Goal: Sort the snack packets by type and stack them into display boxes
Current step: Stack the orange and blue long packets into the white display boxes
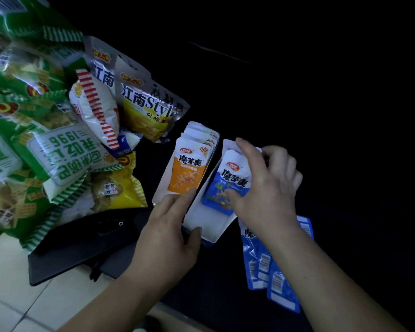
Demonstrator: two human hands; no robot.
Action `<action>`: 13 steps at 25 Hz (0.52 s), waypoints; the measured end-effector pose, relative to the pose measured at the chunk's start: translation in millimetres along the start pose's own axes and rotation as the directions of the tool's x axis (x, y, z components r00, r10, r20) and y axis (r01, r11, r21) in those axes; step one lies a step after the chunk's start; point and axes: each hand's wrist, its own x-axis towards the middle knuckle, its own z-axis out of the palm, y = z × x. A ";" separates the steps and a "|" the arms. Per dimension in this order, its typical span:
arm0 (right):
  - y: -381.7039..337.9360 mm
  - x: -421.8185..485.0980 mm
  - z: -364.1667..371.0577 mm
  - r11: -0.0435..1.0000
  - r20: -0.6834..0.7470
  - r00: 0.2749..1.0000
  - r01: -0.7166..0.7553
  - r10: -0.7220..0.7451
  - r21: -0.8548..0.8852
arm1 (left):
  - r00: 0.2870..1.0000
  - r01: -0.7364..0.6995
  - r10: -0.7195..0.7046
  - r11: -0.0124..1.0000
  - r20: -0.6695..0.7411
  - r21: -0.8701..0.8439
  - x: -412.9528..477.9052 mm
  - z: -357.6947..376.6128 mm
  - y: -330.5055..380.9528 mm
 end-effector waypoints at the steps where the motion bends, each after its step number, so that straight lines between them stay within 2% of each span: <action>1: -0.8 1.7 3.1 0.999 0.040 0.999 -0.033 0.033 -0.008 | 1.000 0.009 -0.009 1.000 -0.004 -0.004 0.4 1.0 -2.1; 4: 1.0 -5.0 10.0 0.994 0.151 0.984 -0.103 0.098 0.026 | 0.999 0.049 -0.050 0.998 -0.006 -0.039 -2.6 1.0 -7.8; 8: 10.0 -11.9 4.9 0.970 0.161 0.980 -0.144 0.114 0.194 | 0.993 0.061 -0.068 0.996 -0.097 -0.072 -5.7 -3.7 -0.1; 11: 19.5 -15.9 -4.8 0.934 0.147 0.980 -0.173 0.132 0.313 | 0.979 -0.048 0.035 0.997 -0.201 -0.059 -7.6 -8.4 26.6; 13: 35.1 -24.0 -16.5 0.847 0.151 0.960 -0.278 0.234 0.453 | 0.968 -0.157 0.130 0.981 -0.216 -0.111 -15.6 -4.1 50.1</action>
